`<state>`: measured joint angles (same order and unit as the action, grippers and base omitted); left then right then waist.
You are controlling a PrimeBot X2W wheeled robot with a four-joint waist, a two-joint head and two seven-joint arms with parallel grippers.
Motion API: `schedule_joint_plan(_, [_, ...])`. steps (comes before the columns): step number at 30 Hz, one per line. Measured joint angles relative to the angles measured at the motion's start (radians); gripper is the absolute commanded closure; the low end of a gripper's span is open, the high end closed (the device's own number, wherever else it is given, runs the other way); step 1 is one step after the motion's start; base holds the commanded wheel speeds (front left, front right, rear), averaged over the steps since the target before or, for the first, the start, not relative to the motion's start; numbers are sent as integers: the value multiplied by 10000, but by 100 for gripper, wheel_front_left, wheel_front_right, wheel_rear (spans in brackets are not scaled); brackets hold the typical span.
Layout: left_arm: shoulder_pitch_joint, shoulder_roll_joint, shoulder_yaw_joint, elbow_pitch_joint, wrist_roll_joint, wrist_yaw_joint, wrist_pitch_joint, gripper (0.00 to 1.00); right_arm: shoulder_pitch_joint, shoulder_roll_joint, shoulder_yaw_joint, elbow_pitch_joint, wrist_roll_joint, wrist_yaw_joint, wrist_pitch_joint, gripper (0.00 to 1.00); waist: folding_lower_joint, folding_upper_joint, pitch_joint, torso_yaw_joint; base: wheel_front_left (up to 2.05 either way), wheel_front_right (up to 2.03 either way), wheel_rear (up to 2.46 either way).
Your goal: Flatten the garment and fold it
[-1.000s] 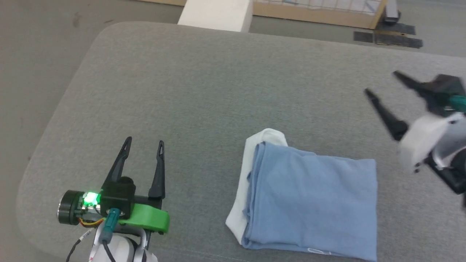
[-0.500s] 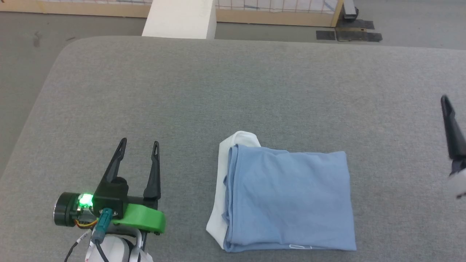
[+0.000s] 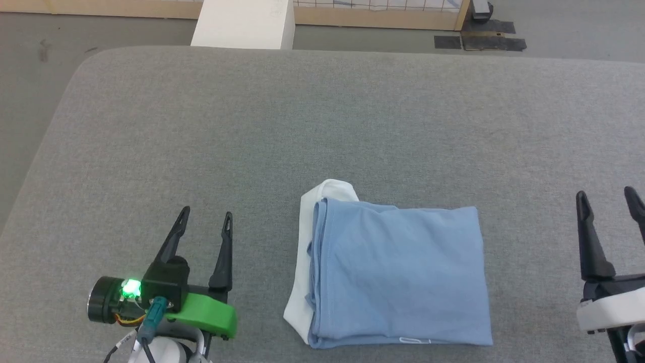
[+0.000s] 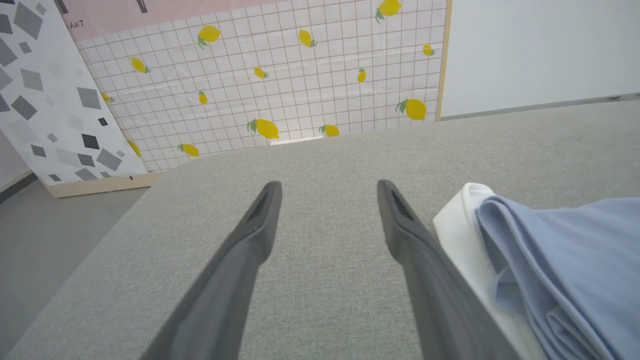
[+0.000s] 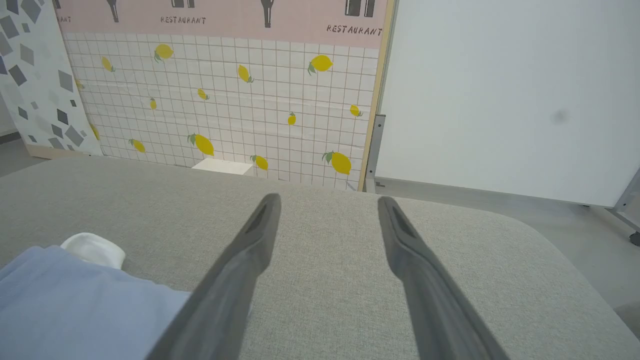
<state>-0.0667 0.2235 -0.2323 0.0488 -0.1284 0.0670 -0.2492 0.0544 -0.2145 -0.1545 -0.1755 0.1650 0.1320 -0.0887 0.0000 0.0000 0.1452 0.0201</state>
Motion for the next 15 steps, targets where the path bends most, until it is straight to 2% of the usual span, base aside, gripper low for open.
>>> schedule_joint_plan(5, [-2,2,-82,-12,0,0,0,0,96,2,71,-63,-119,0,50,0,0,0,64,38,0,0,0])
schedule_joint_plan(10, [-18,13,-142,-58,2,0,0,0,96,-309,171,-144,-15,0,328,0,0,0,183,80,0,0,0])
schedule_joint_plan(15, [-53,29,-192,-79,2,2,-2,0,96,-683,585,-104,1498,0,1860,0,0,0,397,157,0,0,0])
